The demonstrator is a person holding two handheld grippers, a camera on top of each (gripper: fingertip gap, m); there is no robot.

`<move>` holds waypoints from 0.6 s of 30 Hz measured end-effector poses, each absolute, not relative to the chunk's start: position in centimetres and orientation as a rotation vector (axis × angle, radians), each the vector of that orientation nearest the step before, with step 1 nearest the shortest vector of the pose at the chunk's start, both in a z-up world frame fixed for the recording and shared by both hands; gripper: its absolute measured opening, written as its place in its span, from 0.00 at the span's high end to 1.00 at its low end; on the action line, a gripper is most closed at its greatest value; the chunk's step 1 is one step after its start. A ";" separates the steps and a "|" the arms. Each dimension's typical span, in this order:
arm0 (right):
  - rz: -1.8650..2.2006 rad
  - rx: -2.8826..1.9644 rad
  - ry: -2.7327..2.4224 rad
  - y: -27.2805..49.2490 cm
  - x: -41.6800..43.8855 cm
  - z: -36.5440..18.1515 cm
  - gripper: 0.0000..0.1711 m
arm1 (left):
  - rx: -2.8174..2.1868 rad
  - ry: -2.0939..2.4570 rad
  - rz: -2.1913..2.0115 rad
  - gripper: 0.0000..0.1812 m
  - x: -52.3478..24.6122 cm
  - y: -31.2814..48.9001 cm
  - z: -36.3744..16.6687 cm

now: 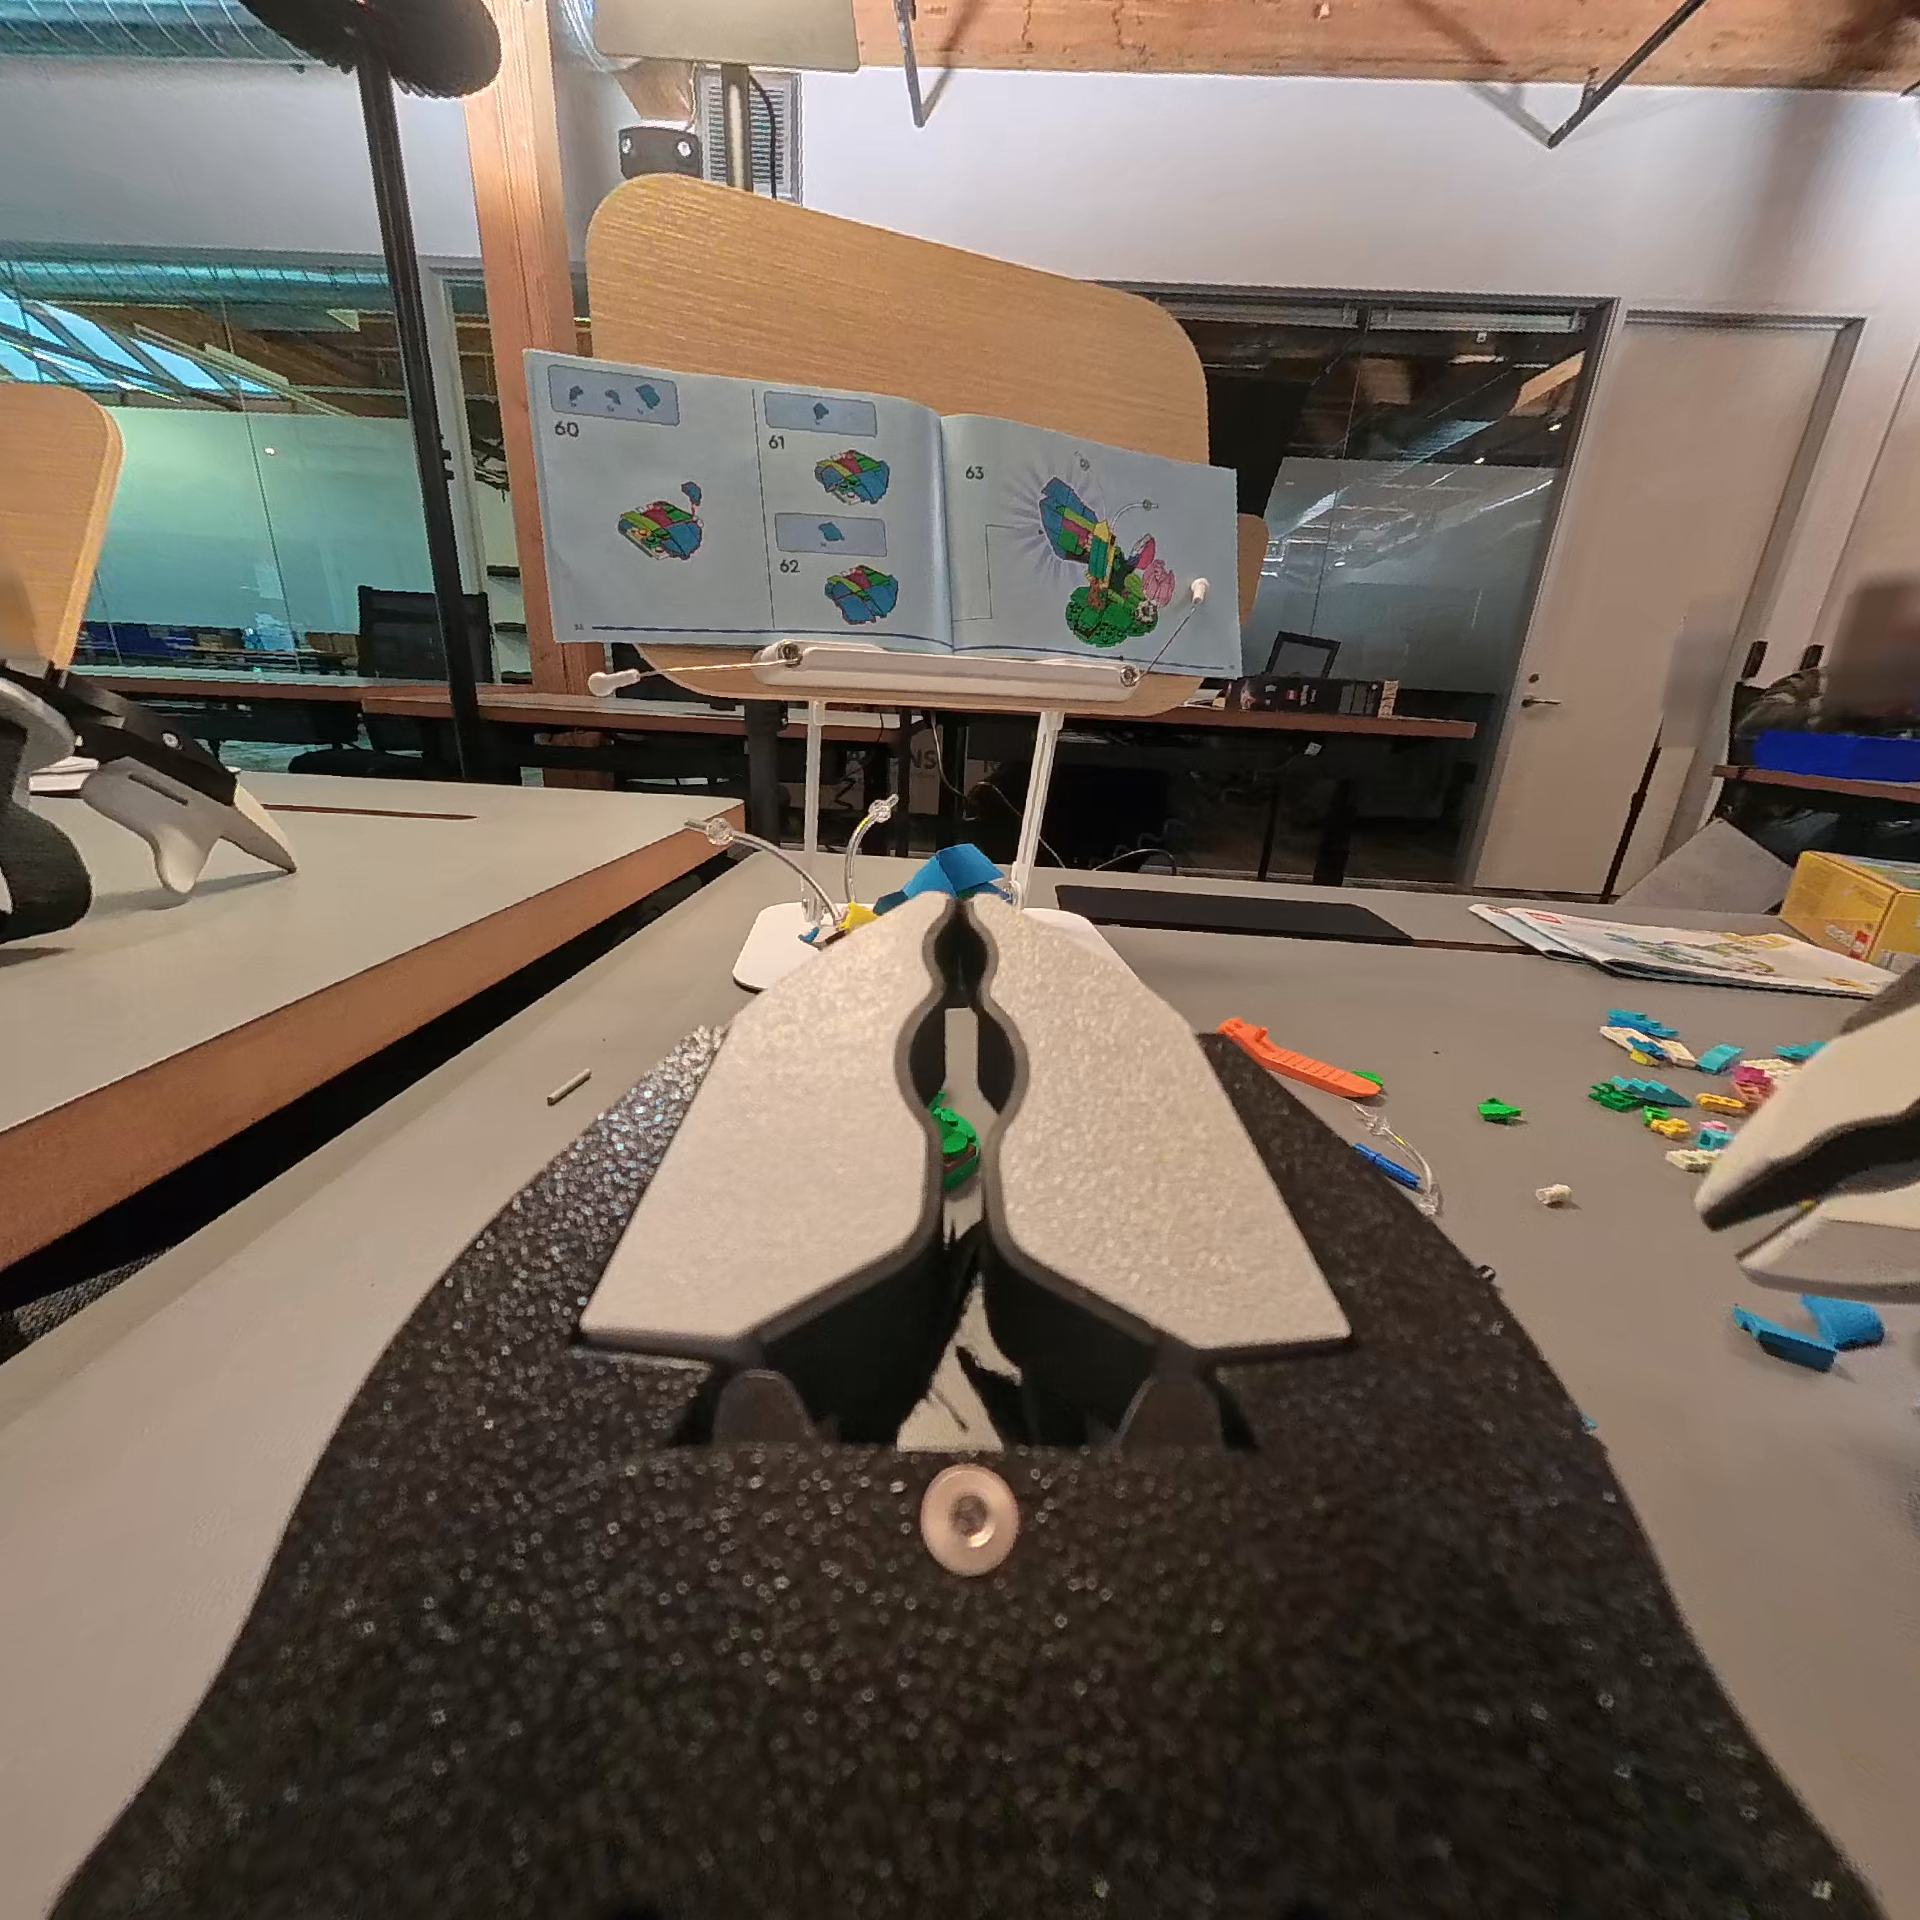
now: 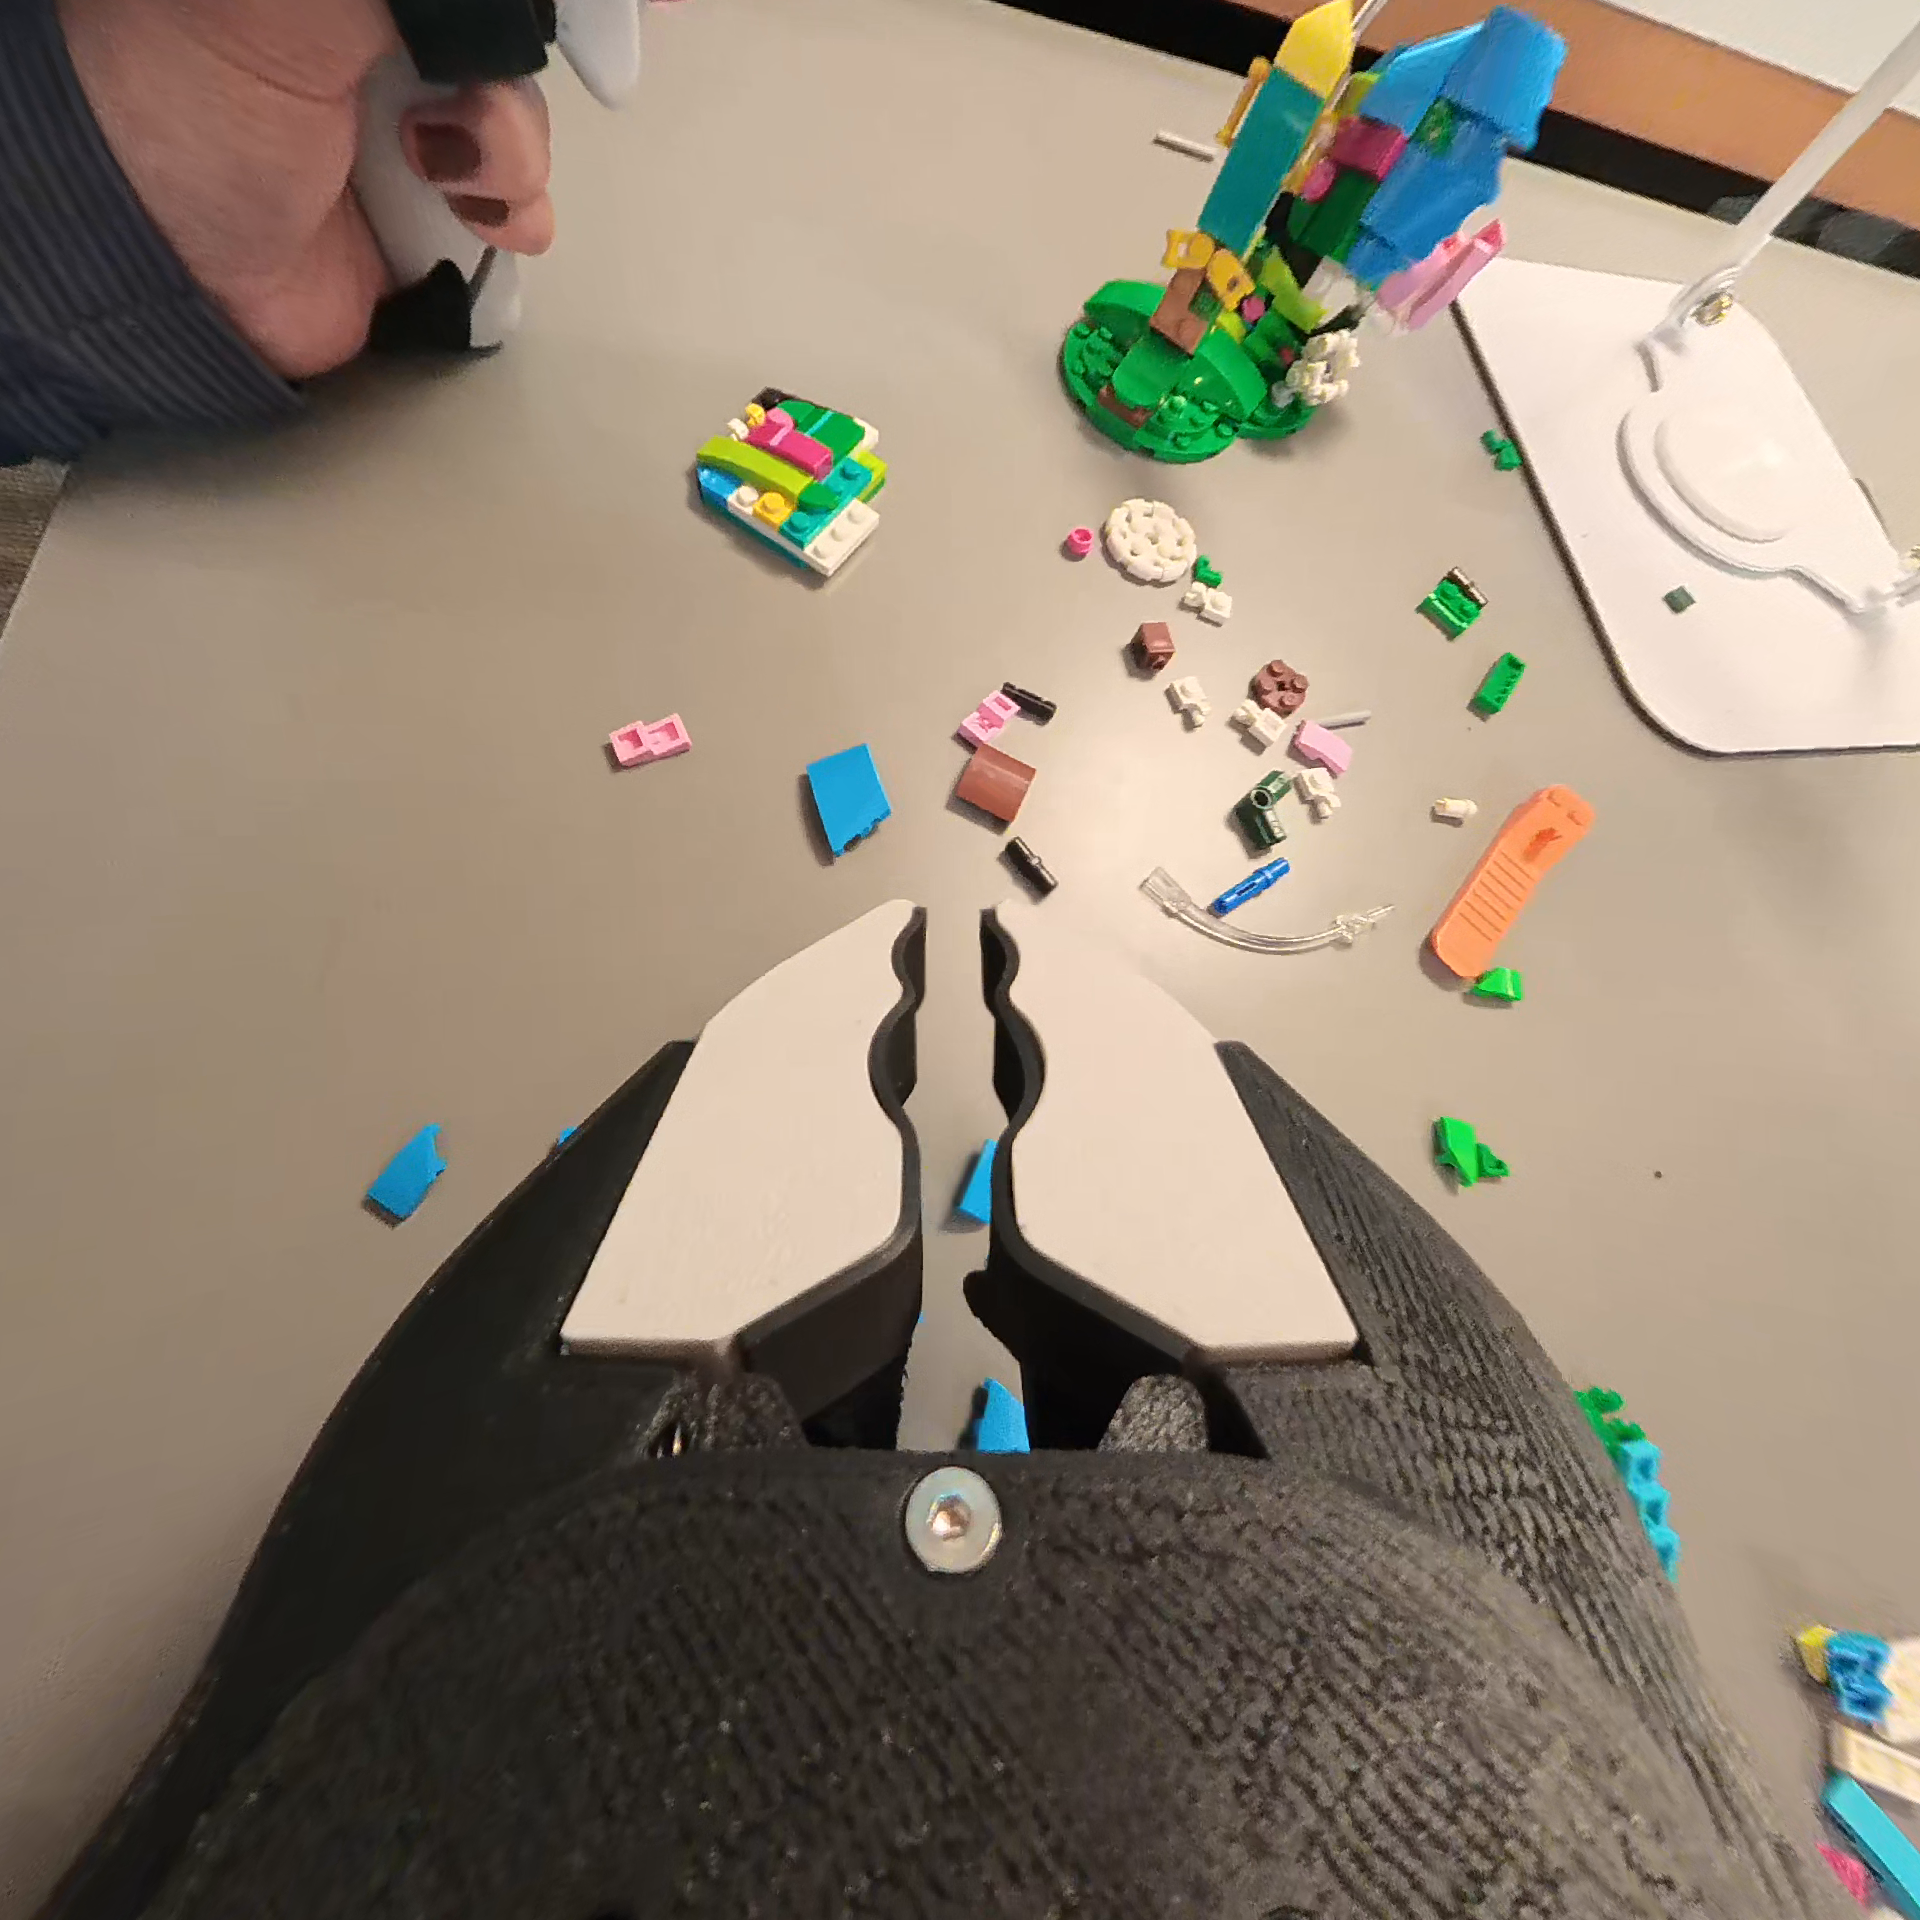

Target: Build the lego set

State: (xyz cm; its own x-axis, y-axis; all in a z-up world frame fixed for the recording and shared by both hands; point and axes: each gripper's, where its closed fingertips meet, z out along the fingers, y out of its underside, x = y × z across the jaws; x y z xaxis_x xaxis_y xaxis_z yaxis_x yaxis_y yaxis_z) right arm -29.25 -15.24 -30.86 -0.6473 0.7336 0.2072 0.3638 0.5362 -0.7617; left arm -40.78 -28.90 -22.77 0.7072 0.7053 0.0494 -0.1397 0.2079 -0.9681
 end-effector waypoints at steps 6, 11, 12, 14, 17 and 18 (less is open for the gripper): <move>0.953 -0.885 -2.302 -15.7 -29.1 -31.6 0.95 | -1.233 -0.553 0.633 1.00 -40.8 -28.8 -22.8; 0.957 -0.883 -2.327 -16.0 -29.0 -32.0 0.95 | -1.234 -0.553 0.633 1.00 -40.8 -28.9 -22.8; 0.958 -0.879 -2.336 -16.1 -29.0 -32.1 0.95 | -1.234 -0.553 0.632 1.00 -40.8 -28.8 -22.8; 0.952 -0.866 -2.333 -16.3 -29.3 -32.1 0.94 | -1.235 -0.553 0.632 1.00 -40.8 -28.8 -22.8; 0.968 -0.840 -2.355 -17.1 -29.9 -31.9 0.89 | -1.232 -0.542 0.624 1.00 -40.7 -28.8 -22.7; 0.973 -0.820 -2.376 -17.5 -30.0 -31.8 0.89 | -1.236 -0.534 0.615 1.00 -40.6 -28.8 -22.7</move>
State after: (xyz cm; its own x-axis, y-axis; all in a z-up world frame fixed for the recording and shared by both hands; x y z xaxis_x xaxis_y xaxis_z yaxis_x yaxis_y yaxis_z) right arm -29.98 -17.51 -31.79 -0.7257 0.6661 0.1720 0.3543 0.5762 -0.7366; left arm -40.62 -28.76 -22.73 0.7250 0.6874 0.0438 -0.1398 0.2092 -0.9678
